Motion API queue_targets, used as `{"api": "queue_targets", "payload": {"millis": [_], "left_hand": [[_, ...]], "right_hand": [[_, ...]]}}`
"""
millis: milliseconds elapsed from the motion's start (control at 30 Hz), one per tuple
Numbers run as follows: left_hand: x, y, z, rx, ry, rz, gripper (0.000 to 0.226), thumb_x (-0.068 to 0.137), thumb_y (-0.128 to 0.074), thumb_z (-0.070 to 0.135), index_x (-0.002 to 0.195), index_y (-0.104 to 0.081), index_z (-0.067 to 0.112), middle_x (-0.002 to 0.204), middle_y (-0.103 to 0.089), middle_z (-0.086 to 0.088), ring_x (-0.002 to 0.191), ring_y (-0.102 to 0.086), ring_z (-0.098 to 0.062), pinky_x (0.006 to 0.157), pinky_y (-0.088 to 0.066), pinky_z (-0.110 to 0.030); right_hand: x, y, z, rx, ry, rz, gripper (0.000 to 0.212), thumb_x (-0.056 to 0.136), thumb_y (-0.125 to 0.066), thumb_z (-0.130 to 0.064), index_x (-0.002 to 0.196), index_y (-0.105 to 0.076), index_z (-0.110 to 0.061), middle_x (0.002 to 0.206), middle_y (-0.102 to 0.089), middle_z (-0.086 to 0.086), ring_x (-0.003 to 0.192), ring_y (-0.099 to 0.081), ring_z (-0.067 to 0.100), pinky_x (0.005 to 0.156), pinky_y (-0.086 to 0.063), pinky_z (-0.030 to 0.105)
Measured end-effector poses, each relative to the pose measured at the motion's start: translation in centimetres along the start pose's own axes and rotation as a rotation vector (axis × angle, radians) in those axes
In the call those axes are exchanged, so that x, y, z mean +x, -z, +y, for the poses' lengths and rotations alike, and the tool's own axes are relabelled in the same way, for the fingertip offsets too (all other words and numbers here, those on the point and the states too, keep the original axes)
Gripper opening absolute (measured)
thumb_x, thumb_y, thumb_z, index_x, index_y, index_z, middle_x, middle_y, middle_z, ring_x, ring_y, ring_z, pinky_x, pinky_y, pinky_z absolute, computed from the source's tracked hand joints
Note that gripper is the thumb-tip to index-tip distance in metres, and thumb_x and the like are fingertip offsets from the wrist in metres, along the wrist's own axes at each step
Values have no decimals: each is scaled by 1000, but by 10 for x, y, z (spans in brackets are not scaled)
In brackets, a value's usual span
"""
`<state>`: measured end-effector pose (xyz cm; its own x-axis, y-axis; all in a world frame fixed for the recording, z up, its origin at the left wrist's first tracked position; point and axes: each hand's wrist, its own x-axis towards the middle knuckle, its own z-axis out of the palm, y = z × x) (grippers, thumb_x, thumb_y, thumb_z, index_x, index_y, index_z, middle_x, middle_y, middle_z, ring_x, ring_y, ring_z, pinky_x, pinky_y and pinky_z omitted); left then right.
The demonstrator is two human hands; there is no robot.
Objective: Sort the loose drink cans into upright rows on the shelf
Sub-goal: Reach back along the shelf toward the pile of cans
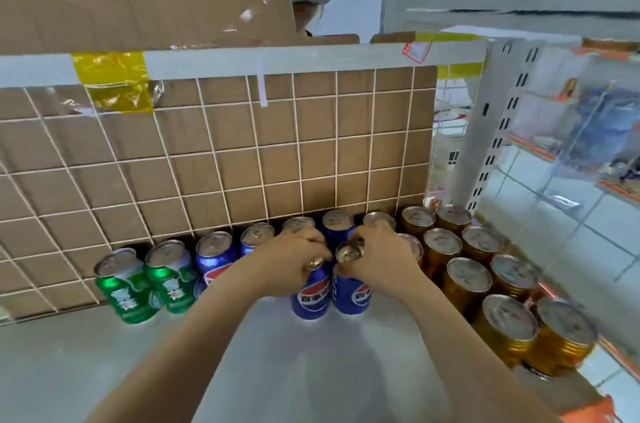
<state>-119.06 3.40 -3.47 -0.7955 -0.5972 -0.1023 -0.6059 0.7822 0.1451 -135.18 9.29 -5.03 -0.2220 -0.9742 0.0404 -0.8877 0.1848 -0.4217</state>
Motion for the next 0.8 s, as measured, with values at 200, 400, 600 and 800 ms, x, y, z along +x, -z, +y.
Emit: {"api": "queue_targets", "payload": {"millis": [200,400,600,800], "left_hand": [[-13,-10,21,-212,411,196,64,82,-66,36,138,-36,32,139,-34,1,120,-47,-22,92,-44,-31],[-17,-14,20,-307,482,224,61,83,-66,32,138,-39,25,131,-45,-2,116,-49,-20,91,-43,-27],[-20,-18,17,-362,473,197,64,86,-64,28,142,-34,26,138,-37,1,121,-44,-18,97,-40,-26],[-20,-21,21,-349,485,180,67,90,-59,29,147,-22,25,147,-27,0,127,-42,-21,97,-41,-28]], "right_hand": [[8,14,14,-9,166,-173,59,69,-76,-42,119,-52,-21,115,-44,3,100,-54,22,77,-42,28],[11,15,11,2,193,-168,62,71,-75,-43,123,-50,-20,118,-47,2,104,-50,17,76,-39,25],[8,3,6,111,72,-83,68,72,-73,-48,126,-46,-17,123,-46,4,105,-51,19,78,-41,25],[8,2,6,95,55,-127,72,74,-73,-46,132,-41,-18,129,-41,6,110,-52,21,82,-44,27]]}}
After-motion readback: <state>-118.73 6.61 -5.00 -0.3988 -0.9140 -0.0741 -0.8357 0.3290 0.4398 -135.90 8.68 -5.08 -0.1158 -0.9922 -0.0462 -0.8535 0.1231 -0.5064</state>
